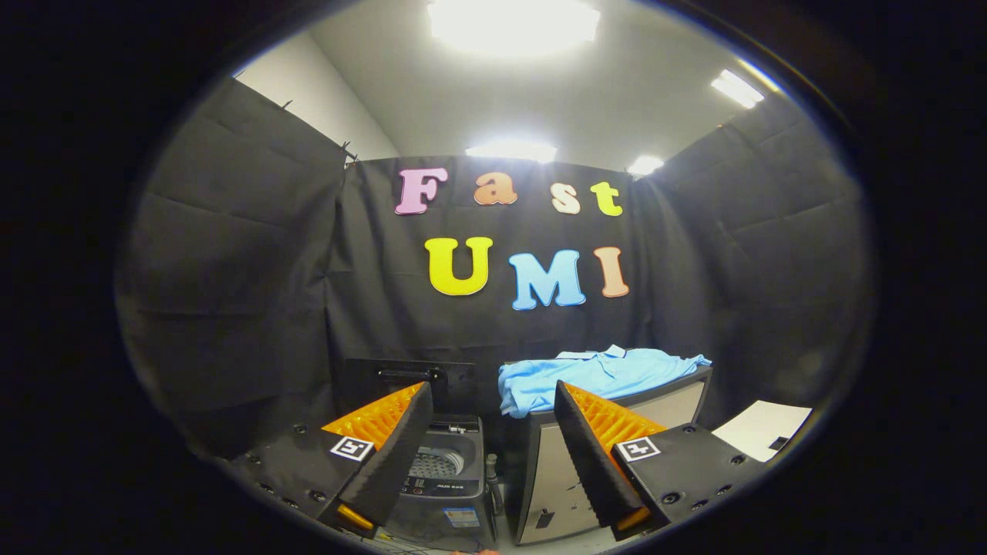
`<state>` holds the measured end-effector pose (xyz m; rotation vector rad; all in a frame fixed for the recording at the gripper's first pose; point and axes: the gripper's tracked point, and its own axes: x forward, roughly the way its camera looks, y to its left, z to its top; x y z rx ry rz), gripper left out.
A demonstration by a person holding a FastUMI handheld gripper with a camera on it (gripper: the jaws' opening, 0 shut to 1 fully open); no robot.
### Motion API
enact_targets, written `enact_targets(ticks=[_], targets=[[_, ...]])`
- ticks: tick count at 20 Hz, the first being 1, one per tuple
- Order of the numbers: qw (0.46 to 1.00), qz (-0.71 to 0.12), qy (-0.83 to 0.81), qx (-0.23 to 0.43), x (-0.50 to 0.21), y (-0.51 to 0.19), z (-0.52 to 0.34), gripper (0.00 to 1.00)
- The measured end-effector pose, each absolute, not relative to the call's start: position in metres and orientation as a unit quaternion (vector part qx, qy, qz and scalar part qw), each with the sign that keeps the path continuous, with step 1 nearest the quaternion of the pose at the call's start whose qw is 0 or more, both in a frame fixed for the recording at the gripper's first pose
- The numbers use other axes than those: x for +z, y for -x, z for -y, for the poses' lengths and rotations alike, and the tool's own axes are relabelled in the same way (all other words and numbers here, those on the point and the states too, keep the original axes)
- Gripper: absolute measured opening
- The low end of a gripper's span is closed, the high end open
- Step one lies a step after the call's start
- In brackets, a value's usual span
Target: Put the clothes into the washing machine and then close the washing machine lid.
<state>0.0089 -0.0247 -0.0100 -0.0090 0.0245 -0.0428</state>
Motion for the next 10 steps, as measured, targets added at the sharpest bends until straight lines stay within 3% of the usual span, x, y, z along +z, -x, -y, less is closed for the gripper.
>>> enact_targets(ticks=[10], targets=[[1.0, -0.013, 0.0, -0.021, -0.006, -0.009, 0.046, 0.98]])
